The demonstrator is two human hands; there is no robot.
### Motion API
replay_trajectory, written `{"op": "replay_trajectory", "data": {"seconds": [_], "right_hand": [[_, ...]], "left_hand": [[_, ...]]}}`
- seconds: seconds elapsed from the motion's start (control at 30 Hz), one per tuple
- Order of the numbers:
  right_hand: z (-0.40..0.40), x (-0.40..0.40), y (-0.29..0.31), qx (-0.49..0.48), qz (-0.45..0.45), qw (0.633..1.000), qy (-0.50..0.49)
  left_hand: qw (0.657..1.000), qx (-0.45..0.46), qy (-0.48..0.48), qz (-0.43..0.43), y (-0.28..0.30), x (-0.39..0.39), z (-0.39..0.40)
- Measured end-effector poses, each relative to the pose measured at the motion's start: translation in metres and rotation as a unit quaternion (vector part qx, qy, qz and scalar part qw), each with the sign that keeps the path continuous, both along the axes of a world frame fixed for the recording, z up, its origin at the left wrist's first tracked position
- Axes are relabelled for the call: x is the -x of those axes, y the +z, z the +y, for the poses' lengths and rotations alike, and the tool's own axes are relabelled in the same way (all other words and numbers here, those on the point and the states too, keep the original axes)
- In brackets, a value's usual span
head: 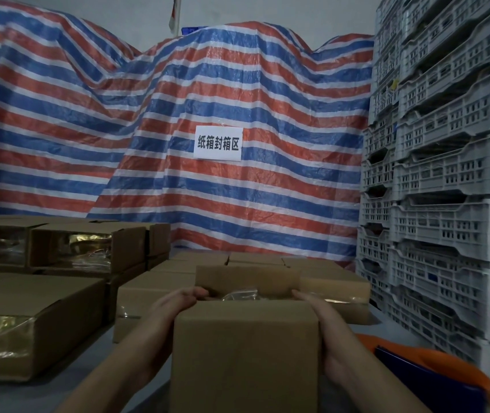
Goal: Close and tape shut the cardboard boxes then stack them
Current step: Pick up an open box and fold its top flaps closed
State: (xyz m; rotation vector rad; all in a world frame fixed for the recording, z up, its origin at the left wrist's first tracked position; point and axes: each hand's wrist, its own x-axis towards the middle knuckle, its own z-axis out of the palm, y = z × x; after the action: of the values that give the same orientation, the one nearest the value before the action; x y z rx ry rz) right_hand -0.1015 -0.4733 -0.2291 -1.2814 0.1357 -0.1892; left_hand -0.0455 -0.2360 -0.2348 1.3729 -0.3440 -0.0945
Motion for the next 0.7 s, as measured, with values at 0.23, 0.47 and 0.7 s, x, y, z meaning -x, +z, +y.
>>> {"op": "replay_trajectory", "data": {"seconds": [0.23, 0.47, 0.7], "right_hand": [[-0.008, 0.002, 0.0, -0.001, -0.073, 0.996, 0.047], [-0.014, -0.001, -0.003, 0.015, -0.089, 0.991, 0.097], [-0.01, -0.001, -0.006, 0.035, -0.146, 0.986, 0.069]], "left_hand": [[1.0, 0.018, -0.002, 0.001, 0.001, 0.003, -0.001], [0.994, 0.082, -0.037, -0.055, 0.001, 0.001, -0.001], [0.995, 0.027, 0.032, -0.091, -0.002, 0.001, 0.0]]}}
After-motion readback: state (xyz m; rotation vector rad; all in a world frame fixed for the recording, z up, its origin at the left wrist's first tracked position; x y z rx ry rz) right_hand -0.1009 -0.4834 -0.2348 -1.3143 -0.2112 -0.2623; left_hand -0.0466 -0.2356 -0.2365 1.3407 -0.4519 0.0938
